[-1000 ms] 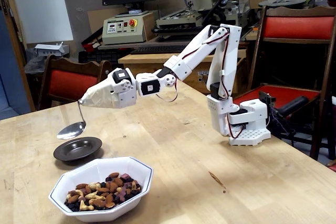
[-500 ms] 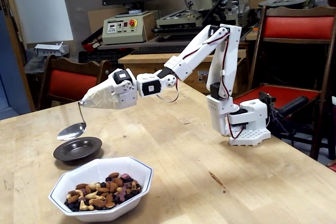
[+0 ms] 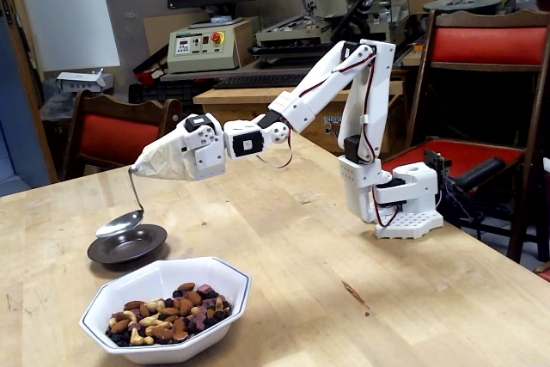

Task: Use spoon to take food

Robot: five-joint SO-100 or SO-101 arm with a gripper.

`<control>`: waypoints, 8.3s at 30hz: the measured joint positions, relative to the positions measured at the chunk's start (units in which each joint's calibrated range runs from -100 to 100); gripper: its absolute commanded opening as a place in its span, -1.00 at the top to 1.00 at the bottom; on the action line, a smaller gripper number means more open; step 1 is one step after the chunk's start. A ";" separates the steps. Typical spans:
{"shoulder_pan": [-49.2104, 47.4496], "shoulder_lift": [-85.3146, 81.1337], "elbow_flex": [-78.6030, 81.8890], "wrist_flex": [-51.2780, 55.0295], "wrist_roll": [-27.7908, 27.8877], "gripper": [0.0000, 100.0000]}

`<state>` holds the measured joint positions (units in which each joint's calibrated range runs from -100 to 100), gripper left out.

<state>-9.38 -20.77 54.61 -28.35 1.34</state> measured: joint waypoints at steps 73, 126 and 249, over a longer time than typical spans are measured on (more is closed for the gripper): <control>0.07 -1.72 5.49 -8.72 3.03 0.92; -9.23 -1.72 20.42 -8.72 -1.42 0.92; -9.52 10.30 14.50 -9.68 5.76 0.91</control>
<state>-18.90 -10.47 69.11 -38.02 7.11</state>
